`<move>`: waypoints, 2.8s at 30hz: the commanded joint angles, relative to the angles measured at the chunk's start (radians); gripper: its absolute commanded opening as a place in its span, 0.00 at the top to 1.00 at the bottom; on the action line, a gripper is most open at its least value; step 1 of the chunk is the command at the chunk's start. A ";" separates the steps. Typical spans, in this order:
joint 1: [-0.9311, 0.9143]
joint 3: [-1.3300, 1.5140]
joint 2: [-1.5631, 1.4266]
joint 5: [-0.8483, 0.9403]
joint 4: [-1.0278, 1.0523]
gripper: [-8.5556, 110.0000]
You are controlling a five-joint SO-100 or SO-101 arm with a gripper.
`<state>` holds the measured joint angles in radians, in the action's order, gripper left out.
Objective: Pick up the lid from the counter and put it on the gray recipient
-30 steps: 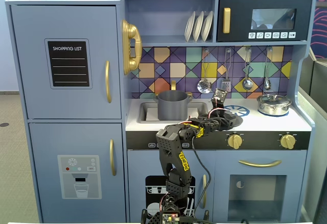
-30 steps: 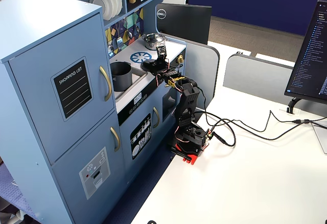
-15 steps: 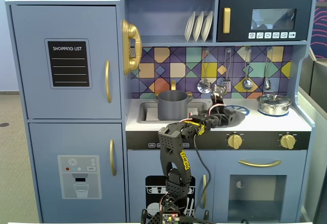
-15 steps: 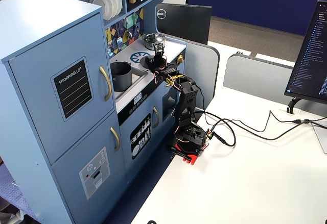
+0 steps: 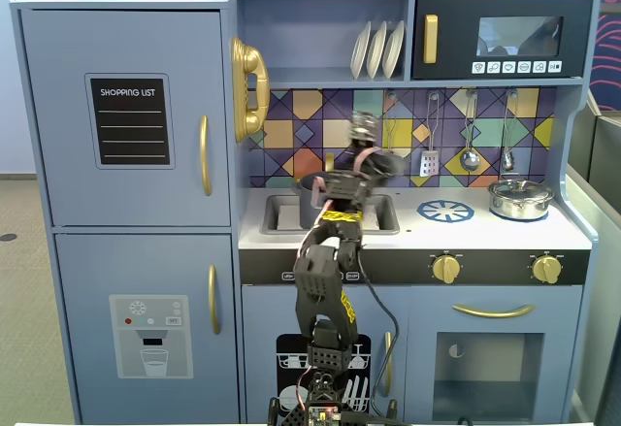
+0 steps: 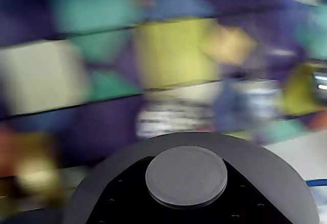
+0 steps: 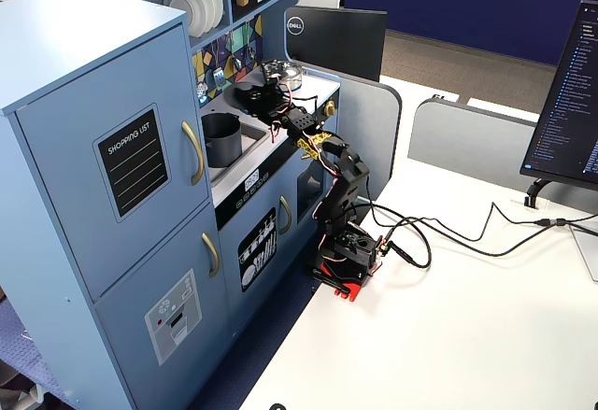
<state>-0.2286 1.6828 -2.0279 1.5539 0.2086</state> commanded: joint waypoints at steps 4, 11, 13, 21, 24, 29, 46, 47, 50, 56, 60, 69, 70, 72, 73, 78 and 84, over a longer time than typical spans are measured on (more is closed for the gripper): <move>0.146 -0.044 -0.149 -0.018 0.081 0.93; 0.206 0.009 -0.135 -0.035 0.057 0.93; 0.218 0.020 -0.124 -0.034 0.043 0.93; 0.209 0.043 -0.055 -0.029 -0.012 0.93; 0.216 0.041 -0.034 -0.029 -0.023 0.93; 0.221 0.057 -0.017 -0.031 -0.034 0.93; 0.222 0.153 -0.023 -0.003 -0.094 0.93; 0.221 0.156 -0.018 0.003 -0.104 0.93; 0.218 0.158 -0.002 0.014 -0.127 0.93; 0.213 0.155 -0.025 0.081 -0.037 0.79; 0.227 0.146 -0.100 0.078 0.081 0.73; 0.258 0.163 -0.523 0.069 0.621 0.76; 0.259 0.184 -0.584 0.061 0.704 0.76; 0.272 0.249 -0.706 0.044 0.873 0.78; 0.273 0.304 -0.770 0.035 0.922 0.80; 0.235 0.683 -1.011 -0.025 0.989 0.93; 0.216 1.106 -1.086 -0.077 0.753 0.93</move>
<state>0.0153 2.6461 -3.0710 1.5294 1.1091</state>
